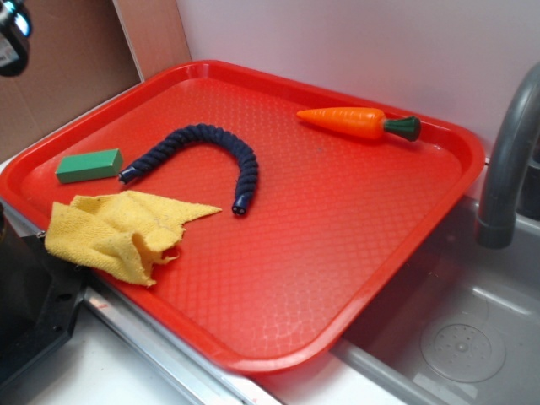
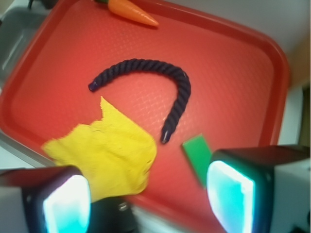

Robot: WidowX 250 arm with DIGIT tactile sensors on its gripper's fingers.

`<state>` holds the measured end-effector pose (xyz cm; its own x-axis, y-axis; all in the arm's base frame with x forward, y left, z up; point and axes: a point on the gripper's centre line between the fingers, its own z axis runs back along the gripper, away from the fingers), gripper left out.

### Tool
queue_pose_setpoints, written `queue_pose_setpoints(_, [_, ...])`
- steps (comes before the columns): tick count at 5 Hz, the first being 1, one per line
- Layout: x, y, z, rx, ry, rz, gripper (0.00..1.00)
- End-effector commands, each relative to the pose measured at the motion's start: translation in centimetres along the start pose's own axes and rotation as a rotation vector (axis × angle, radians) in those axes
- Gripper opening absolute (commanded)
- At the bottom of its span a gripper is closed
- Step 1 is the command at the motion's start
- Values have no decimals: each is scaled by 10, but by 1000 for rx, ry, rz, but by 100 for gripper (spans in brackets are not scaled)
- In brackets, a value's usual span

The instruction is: Grab the green block.

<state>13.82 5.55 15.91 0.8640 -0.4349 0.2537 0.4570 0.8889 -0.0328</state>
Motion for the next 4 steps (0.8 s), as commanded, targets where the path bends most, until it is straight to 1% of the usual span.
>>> queue_pose_setpoints(1, [-4,25,-24,71,3,-112,100])
queue_pose_setpoints(2, [-12,40,-47,116,50,-113,100])
queue_pose_setpoints(3, [-18,52,-66,143,75,-115,100])
queue_pose_setpoints(4, [-21,60,-90,130,105,-144,100])
